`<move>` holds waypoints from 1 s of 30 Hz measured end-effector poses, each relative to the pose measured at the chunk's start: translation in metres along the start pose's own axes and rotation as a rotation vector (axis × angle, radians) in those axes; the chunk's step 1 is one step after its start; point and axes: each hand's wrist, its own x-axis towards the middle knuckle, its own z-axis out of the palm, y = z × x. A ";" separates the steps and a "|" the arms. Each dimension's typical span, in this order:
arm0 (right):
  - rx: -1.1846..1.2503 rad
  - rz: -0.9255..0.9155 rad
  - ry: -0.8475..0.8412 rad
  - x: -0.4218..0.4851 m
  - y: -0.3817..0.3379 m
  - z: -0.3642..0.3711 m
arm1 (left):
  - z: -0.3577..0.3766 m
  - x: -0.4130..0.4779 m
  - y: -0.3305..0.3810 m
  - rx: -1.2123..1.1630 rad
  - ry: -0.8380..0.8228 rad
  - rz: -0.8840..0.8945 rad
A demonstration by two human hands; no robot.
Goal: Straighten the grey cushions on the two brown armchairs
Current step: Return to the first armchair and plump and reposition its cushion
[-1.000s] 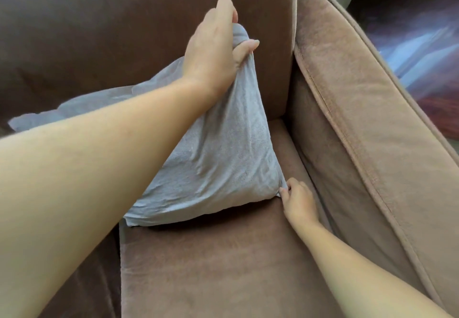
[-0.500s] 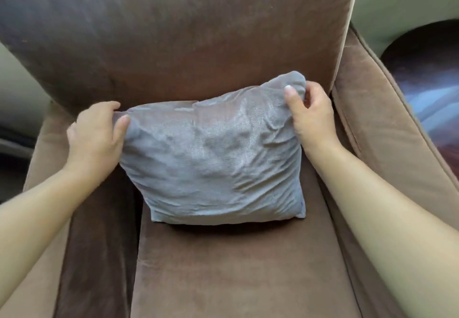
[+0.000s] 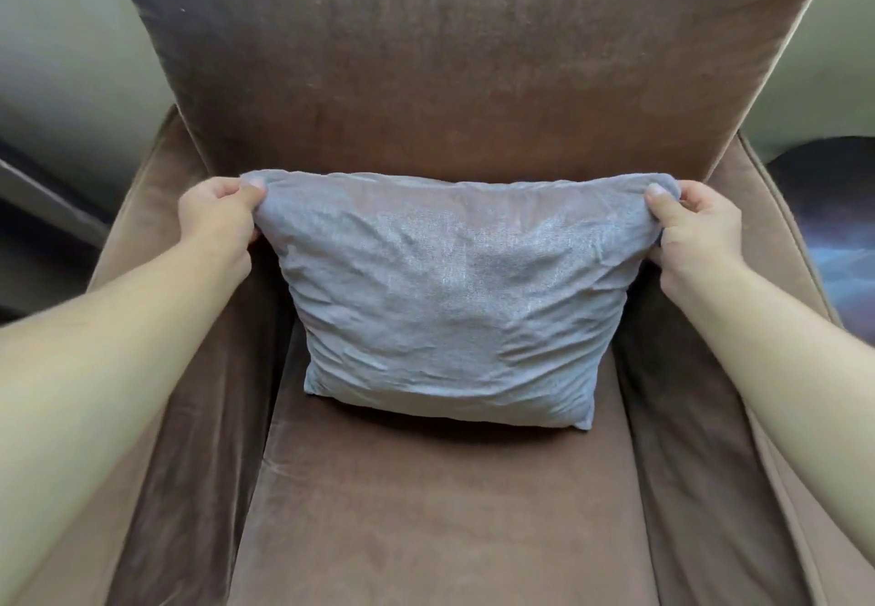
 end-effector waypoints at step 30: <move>-0.123 0.157 -0.073 -0.031 0.018 0.006 | -0.003 -0.060 -0.008 0.029 -0.101 -0.176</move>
